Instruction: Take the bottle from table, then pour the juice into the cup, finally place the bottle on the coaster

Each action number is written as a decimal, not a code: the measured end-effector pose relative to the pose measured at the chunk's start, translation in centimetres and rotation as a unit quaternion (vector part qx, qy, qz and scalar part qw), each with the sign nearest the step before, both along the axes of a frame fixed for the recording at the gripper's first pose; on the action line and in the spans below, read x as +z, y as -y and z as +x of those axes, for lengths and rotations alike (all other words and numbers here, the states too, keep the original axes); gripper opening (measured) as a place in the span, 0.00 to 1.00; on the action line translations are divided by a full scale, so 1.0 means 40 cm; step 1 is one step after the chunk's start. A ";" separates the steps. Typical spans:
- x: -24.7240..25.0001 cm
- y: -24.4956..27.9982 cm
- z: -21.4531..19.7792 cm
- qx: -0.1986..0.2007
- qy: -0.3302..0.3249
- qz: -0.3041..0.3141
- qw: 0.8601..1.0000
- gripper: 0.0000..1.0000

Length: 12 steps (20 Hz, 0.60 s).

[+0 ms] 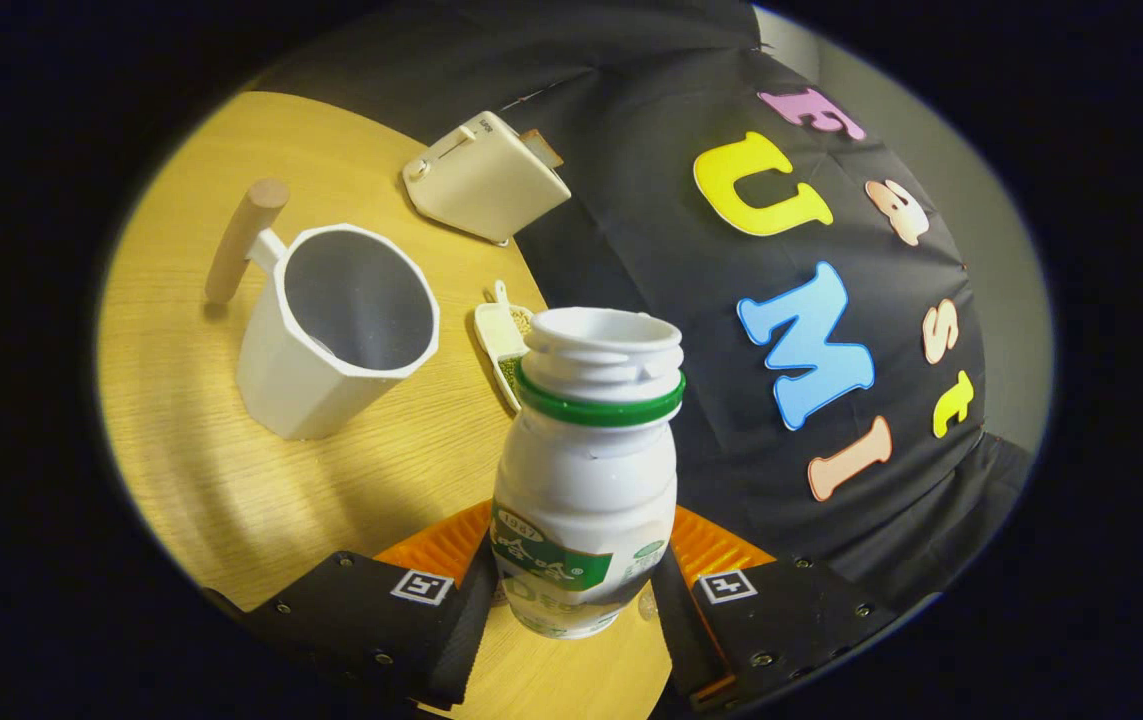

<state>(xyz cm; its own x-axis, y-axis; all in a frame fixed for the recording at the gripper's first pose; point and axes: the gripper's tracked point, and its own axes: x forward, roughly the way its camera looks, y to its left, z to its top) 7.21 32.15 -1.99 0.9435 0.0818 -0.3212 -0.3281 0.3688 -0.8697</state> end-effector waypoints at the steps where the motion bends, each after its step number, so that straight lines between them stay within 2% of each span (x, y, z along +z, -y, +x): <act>1: -0.002 -0.009 0.004 0.003 0.002 -0.008 1.000 0.75; 12: 0.004 -0.055 0.025 0.029 0.039 -0.121 0.992 0.74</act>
<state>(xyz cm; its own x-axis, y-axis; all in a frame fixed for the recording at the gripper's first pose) 8.21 34.34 -1.84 0.9623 0.0659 -0.2638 -0.2704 0.1296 -0.9540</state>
